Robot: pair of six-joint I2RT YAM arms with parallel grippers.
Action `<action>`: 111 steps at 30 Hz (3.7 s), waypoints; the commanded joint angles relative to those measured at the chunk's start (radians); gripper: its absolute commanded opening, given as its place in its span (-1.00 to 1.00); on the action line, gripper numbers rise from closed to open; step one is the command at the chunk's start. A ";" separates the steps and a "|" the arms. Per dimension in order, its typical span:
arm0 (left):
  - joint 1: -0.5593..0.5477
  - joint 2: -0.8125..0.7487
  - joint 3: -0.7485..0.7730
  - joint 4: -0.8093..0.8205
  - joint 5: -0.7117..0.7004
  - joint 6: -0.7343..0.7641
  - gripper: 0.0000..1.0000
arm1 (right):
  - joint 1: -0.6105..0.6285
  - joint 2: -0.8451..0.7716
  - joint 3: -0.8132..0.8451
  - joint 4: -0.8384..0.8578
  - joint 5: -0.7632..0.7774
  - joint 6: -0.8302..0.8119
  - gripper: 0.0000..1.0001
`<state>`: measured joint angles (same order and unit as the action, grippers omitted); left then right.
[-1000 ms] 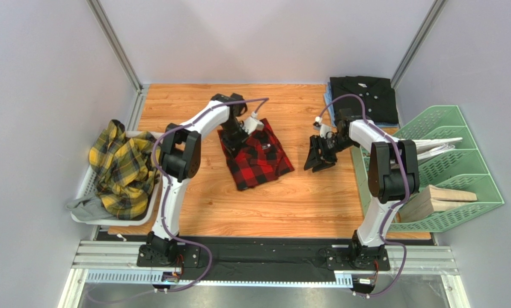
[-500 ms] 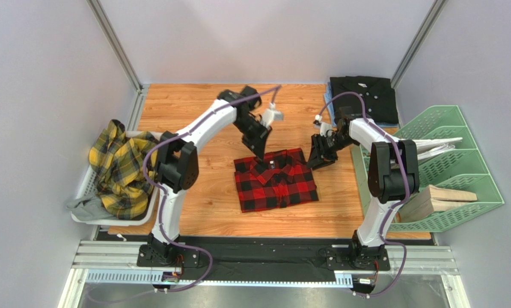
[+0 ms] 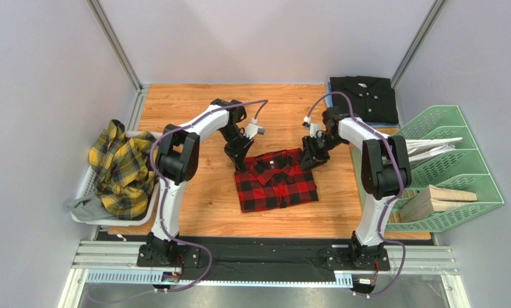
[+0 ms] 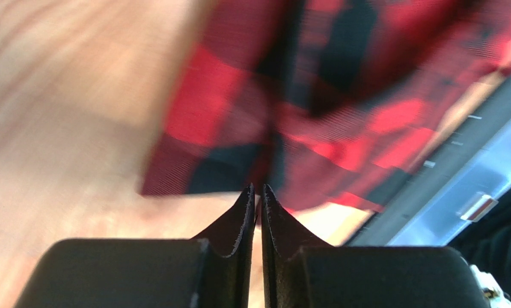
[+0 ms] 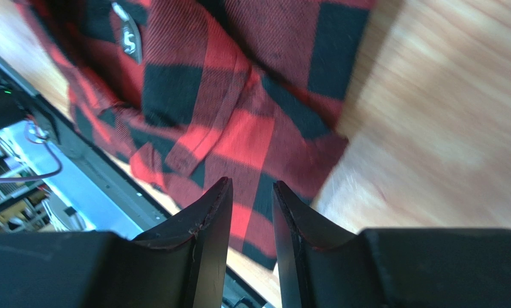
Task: Fold and stack the long sleeve shirts
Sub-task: Fold the shirt, then neatly place the folded shirt to the corner
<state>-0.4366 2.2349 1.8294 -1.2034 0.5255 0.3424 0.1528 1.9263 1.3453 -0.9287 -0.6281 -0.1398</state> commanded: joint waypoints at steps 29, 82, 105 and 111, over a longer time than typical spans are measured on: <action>-0.071 0.235 0.602 0.156 0.151 0.046 0.70 | -0.010 0.077 0.110 0.200 0.002 0.065 0.08; -0.195 0.249 0.398 0.272 0.254 -0.072 -0.94 | -0.045 0.016 -0.135 0.289 -0.104 0.132 0.71; -0.099 0.060 0.274 0.473 0.438 -0.112 -1.00 | -0.039 0.039 -0.367 0.715 -0.410 0.310 0.62; -0.074 0.049 0.263 0.554 0.429 -0.190 -1.00 | -0.019 0.010 -0.358 0.792 -0.415 0.397 -0.77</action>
<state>-0.5278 2.3726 2.0853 -0.7444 0.9291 0.2031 0.1116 1.9423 0.9771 -0.2317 -1.0565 0.1905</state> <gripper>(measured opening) 0.008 0.385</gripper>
